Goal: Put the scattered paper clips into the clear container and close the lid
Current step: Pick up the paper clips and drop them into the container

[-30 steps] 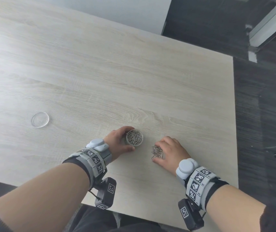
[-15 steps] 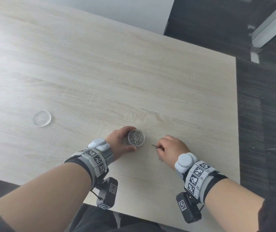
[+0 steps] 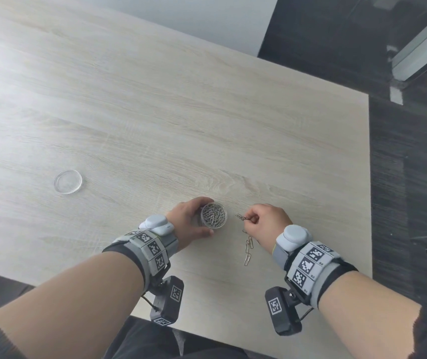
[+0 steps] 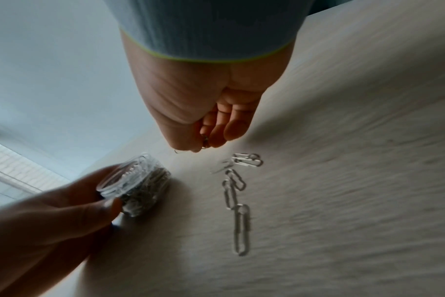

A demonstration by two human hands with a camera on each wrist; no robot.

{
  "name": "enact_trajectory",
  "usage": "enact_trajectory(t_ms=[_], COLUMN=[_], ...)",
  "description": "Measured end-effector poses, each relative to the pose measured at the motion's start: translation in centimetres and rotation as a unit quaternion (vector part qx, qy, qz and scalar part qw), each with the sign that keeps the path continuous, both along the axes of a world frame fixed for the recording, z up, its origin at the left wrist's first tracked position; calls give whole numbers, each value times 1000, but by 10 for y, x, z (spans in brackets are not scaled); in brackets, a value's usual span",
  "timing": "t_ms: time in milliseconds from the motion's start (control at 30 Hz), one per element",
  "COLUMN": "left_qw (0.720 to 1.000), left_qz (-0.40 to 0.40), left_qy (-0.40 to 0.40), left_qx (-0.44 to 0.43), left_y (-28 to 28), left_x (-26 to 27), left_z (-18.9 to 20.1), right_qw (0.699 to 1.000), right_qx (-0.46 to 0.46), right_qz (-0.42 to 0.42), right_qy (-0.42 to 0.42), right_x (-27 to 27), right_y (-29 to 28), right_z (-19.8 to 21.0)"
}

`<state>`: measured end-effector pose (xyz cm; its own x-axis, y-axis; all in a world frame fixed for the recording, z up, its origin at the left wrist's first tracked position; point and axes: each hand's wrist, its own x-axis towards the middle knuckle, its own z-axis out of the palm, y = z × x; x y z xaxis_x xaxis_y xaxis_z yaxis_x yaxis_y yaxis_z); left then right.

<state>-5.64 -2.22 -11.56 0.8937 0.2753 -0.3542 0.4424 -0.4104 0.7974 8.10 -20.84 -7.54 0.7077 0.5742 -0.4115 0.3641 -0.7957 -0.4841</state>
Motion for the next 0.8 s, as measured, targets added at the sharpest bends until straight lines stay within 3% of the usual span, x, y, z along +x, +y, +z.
enact_trajectory(t_ms=[233, 433, 600, 700, 800], left_qw=[1000, 1000, 1000, 1000, 1000], left_qz=[-1, -9, -7, -8, -8], left_qy=[-5, -3, -7, -3, 0], left_qx=[-7, -10, -12, -11, -10], left_y=[0, 1, 1, 1, 1], left_x=[0, 0, -1, -2, -1], left_z=[-1, 0, 0, 0, 1], right_qw=[991, 992, 991, 996, 998], right_qx=[128, 102, 125, 79, 0], right_qz=[43, 78, 29, 13, 61], right_qy=[-9, -3, -39, -50, -28], right_x=[-18, -23, -2, 15, 26], right_y=[38, 43, 19, -6, -29], right_z=[16, 17, 15, 7, -1])
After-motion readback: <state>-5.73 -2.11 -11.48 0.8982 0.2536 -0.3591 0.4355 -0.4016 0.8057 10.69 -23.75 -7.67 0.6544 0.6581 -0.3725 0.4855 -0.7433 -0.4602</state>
